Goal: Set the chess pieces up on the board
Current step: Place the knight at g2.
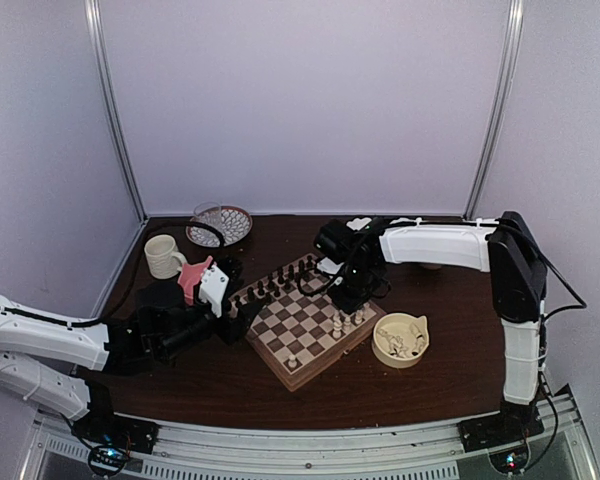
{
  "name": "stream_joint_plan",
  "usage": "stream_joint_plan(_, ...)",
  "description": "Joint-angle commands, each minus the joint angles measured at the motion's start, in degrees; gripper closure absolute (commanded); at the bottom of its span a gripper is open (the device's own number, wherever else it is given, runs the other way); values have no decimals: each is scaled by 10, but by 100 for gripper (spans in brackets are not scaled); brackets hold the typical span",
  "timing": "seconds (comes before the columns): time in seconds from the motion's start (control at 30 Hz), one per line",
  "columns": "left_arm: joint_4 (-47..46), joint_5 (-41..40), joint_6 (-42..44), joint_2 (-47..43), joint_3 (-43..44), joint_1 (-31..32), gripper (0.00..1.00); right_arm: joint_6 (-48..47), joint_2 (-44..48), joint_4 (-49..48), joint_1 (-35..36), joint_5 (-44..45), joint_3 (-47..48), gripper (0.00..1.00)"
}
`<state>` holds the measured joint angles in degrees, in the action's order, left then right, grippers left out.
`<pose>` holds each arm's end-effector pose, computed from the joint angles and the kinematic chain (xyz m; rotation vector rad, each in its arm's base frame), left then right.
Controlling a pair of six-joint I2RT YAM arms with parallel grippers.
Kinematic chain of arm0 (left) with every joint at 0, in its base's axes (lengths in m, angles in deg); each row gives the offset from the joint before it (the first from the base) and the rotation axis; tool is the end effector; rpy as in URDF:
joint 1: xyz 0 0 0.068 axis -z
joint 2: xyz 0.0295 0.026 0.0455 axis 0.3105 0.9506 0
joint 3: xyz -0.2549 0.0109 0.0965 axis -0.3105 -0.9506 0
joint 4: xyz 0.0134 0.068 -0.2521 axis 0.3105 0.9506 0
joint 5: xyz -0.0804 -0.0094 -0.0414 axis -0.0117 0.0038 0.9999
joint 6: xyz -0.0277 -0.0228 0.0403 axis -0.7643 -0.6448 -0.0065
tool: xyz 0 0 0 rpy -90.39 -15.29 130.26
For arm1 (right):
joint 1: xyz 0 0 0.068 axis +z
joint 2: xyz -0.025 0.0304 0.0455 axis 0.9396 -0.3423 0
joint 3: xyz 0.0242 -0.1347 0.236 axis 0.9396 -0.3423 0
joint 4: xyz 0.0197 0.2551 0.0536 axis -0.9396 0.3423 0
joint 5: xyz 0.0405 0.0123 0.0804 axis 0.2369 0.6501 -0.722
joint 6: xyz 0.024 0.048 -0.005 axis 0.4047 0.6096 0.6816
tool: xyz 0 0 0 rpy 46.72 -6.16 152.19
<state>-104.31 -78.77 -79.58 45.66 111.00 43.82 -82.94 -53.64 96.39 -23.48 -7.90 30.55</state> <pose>0.1281 -0.2135 0.2258 0.5883 1.6591 -0.5528 0.2863 0.3000 0.1952 -0.9944 2.7246 0.1164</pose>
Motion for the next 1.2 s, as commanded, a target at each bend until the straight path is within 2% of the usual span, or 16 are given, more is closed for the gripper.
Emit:
stream_joint_plan(0.0, -13, 7, 5, 3, 16, -4, 39, -1, -6, -8, -4, 2, 17, 93)
stream_joint_plan(0.5, -13, 8, 5, 5, 16, -3, 39, -2, -6, -13, -4, 9, 18, 93)
stream_joint_plan(0.67, -13, 9, 5, 4, 16, -3, 39, -2, -7, -11, -4, 8, 19, 86)
stream_joint_plan(0.83, -13, 8, 5, 5, 16, -3, 39, -2, -4, -9, -4, 11, 17, 84)
stream_joint_plan(1.17, -13, 9, 5, 3, 16, -3, 39, -5, -4, 1, -4, 14, 19, 92)
